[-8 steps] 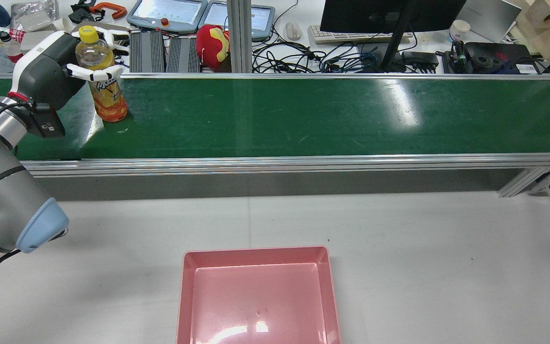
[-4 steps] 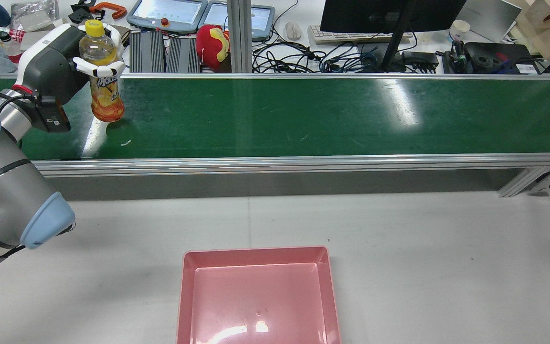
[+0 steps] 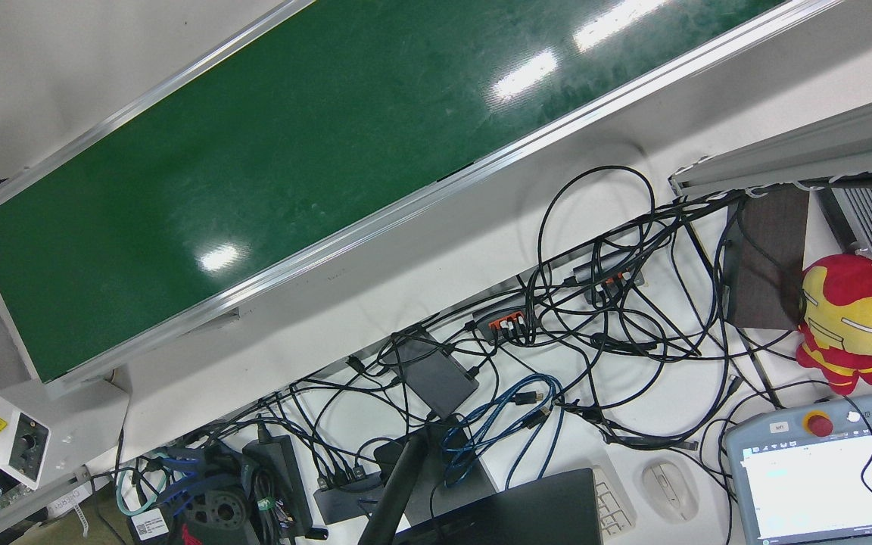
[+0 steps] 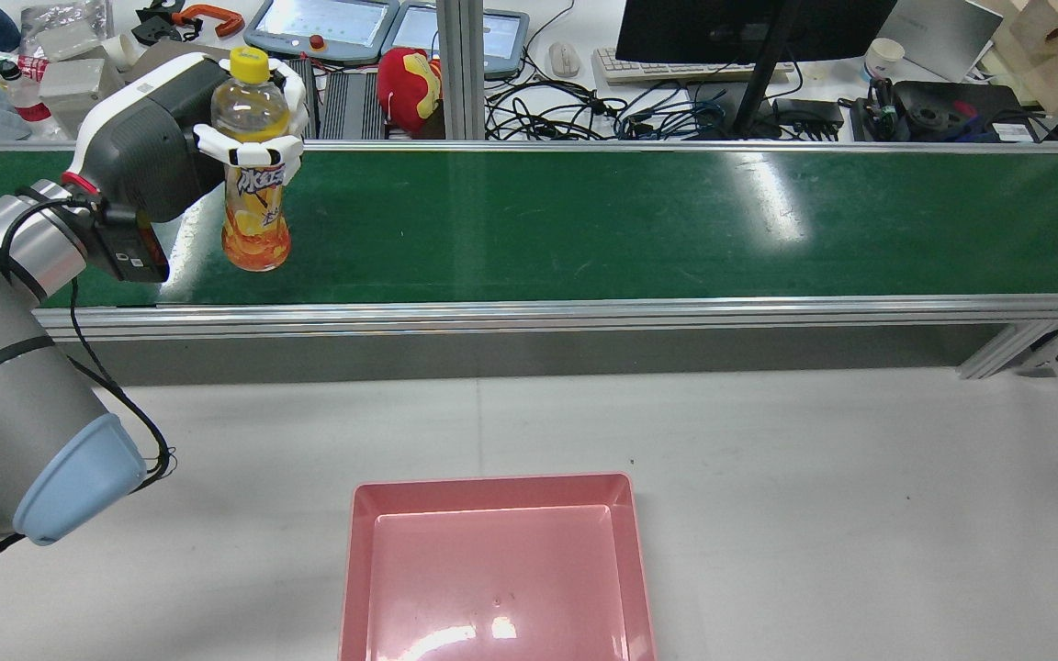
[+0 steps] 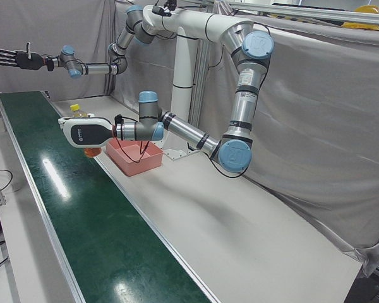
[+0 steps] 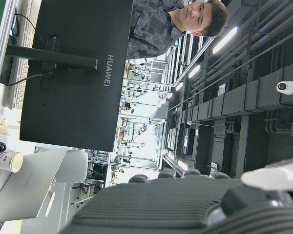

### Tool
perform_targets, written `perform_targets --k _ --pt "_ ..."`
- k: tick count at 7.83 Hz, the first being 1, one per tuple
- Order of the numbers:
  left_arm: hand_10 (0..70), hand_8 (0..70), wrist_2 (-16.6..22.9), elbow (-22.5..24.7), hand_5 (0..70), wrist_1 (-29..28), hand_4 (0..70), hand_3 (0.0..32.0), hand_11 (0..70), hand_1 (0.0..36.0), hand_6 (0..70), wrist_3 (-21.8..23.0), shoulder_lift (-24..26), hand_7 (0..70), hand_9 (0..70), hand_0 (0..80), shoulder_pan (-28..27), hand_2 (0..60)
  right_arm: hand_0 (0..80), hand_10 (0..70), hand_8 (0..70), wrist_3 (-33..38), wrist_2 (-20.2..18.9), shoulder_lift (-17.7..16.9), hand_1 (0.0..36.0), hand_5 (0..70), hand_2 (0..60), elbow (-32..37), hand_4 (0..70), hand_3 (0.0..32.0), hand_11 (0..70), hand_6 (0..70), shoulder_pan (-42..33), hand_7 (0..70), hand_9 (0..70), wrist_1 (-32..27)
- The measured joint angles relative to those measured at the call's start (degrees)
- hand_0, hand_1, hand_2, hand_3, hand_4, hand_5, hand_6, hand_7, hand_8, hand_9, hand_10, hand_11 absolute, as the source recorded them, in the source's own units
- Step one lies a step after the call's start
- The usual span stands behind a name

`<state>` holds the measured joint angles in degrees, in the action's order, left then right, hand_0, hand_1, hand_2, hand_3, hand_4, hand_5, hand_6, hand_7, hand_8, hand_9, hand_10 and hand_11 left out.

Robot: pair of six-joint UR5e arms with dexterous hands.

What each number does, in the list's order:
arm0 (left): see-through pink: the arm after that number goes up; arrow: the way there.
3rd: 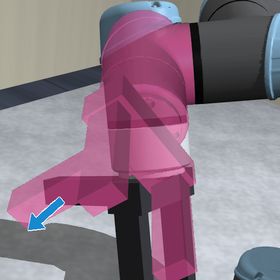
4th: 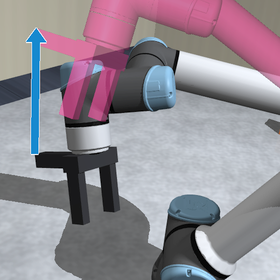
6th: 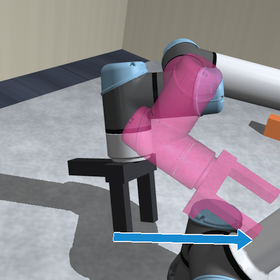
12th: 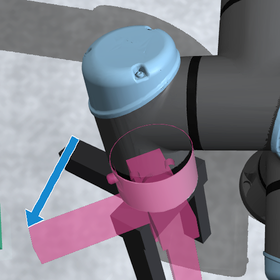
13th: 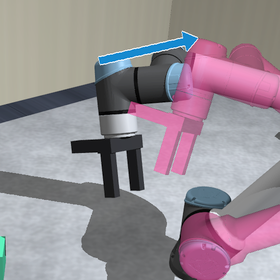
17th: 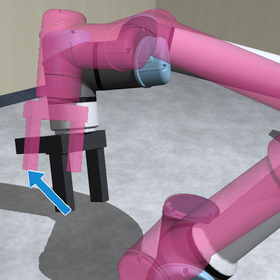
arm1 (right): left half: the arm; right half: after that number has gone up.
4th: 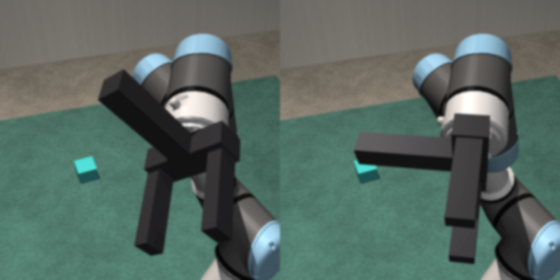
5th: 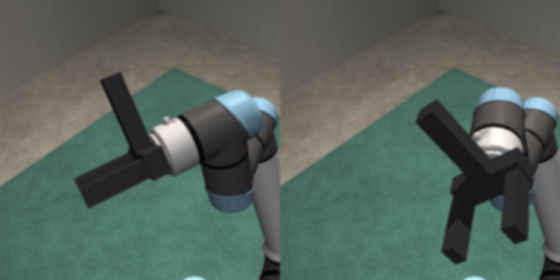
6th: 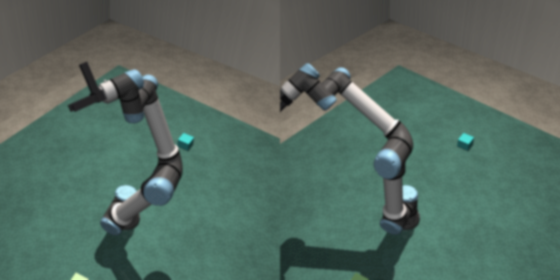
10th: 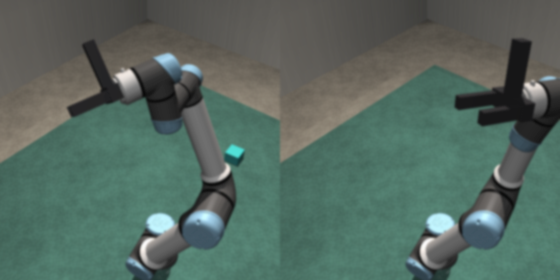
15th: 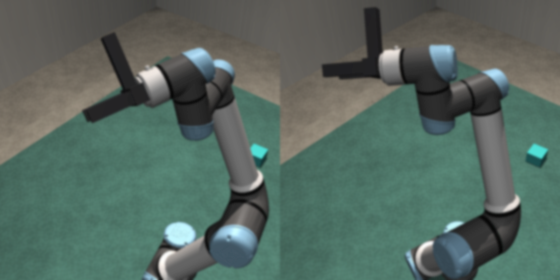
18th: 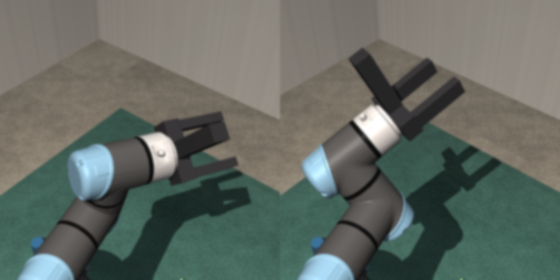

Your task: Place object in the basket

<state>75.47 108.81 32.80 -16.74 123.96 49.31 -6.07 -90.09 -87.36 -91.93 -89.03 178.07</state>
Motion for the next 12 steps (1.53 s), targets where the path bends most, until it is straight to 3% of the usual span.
perform_targets --k 2,4,6,7,8,9,10,11,12 --pt "67.0 70.0 1.76 4.23 70.0 1.56 70.0 0.0 70.0 31.3 70.0 -0.04 0.04 70.0 70.0 56.0 -5.23 60.0 0.0 0.0 0.0 0.0 0.0 0.0 0.0 0.0 0.0 0.06 0.0 0.0 0.0 0.0 0.0 0.0 0.0 0.0" --pt "62.5 70.0 2.09 7.13 70.0 1.97 70.0 0.0 70.0 34.5 70.0 -0.39 0.0 70.0 70.0 61.4 -13.01 60.0 0.0 0.0 0.0 0.0 0.0 0.0 0.0 0.0 0.0 0.08 0.0 0.0 0.0 0.0 0.0 0.0 0.0 0.0" --pt "56.4 70.0 1.92 9.17 70.0 3.47 70.0 0.0 70.0 28.3 70.0 -5.33 -0.3 70.0 70.0 58.6 -21.84 60.0 0.0 0.0 0.0 0.0 0.0 0.0 0.0 0.0 0.0 0.09 0.0 0.0 0.0 0.0 0.03 0.0 0.0 0.0" --pt "51.1 67.1 1.73 9.45 70.0 3.78 70.0 0.0 70.0 25.4 67.7 -6.72 -0.54 59.8 70.0 59.4 -25.38 60.0 0.0 0.0 0.0 0.0 0.0 0.0 0.0 0.0 0.0 0.13 0.0 0.0 0.0 0.0 0.02 0.0 0.0 0.0" --pt "39.1 42.8 1.6 9.49 70.0 3.96 70.0 0.0 55.4 14.6 36.9 -7.35 -0.78 36.8 55.4 55.9 -27.66 27.6 0.0 0.0 0.0 0.0 0.0 0.0 0.0 0.0 0.0 0.15 0.0 0.0 0.0 0.0 0.04 0.0 0.0 0.0" --pt "27.6 24.4 1.56 9.43 60.8 4.45 41.2 0.0 41.0 11.8 14.7 -7.57 -1.27 21.8 34.6 54.2 -29.12 4.1 0.0 0.0 0.0 0.0 0.0 0.0 0.0 0.0 0.0 0.16 0.0 0.0 0.0 0.0 0.03 0.0 0.0 0.0" --pt "21.9 14.7 1.54 9.37 60.4 5.12 21.6 0.0 33.3 9.8 8.2 -7.65 -2.69 15.8 21.6 54.8 -30.44 0.0 0.0 0.0 0.0 0.0 0.0 0.0 0.0 0.0 0.0 0.17 0.0 0.0 0.0 0.0 0.02 0.0 0.0 0.0" --pt "17.9 9.4 1.63 9.37 57.7 5.7 13.2 0.0 27.5 6.9 4.3 -7.65 -4.28 10.1 13.8 55.0 -31.24 0.0 0.0 0.0 0.0 0.0 0.0 0.0 0.0 0.0 0.0 0.17 0.0 0.0 0.0 0.0 0.03 0.0 0.0 0.0" --pt "14.4 7.0 1.76 9.38 49.1 6.45 10.9 0.0 22.5 7.0 1.8 -7.66 -5.39 7.9 9.6 55.4 -31.87 0.0 0.0 0.0 0.0 0.0 0.0 0.0 0.0 0.0 0.0 0.17 0.0 0.0 0.0 0.0 0.03 0.0 0.0 0.0"
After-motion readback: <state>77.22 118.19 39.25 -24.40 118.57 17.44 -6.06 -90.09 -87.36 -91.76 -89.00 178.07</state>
